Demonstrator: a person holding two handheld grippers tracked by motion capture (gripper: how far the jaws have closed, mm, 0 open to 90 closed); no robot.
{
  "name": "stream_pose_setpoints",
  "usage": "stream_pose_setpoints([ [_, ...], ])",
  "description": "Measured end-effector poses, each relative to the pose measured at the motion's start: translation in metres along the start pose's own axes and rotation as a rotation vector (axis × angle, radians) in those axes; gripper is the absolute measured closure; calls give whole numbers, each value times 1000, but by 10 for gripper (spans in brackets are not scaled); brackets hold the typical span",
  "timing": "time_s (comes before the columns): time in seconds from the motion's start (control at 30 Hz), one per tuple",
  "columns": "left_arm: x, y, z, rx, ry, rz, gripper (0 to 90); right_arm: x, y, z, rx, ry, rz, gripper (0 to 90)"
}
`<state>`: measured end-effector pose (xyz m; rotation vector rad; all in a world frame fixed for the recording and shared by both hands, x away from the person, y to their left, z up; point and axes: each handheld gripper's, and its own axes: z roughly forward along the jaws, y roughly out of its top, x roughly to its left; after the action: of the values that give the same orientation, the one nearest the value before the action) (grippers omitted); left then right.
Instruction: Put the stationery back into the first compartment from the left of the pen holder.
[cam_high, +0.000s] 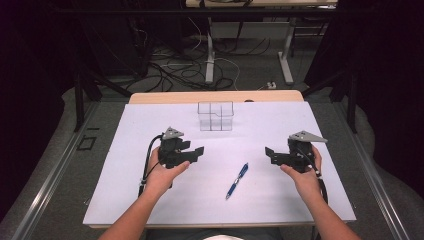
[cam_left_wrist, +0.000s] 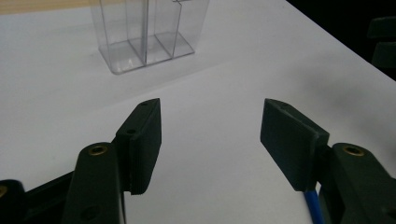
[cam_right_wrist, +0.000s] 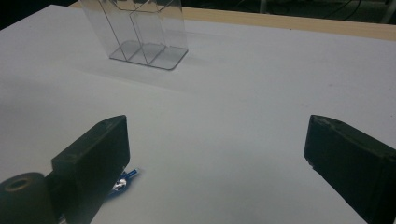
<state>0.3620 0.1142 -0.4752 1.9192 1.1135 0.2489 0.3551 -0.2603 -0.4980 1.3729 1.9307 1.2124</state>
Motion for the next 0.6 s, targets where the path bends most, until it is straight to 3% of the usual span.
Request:
stream_pose_setpoints([
  [0.1,-5,2,4,44,-17,9,409,0,0,0,0,1,-4,69],
  [0.27,-13,5,12,120,-41,-12,433,0,0,0,2,3,3,77],
  [0.5,-26,5,24,176,-72,-17,456,0,-1,0,2,4,4,83],
  [0.6,-30,4,29,212,-82,4,469,-1,-1,0,0,5,-6,86],
])
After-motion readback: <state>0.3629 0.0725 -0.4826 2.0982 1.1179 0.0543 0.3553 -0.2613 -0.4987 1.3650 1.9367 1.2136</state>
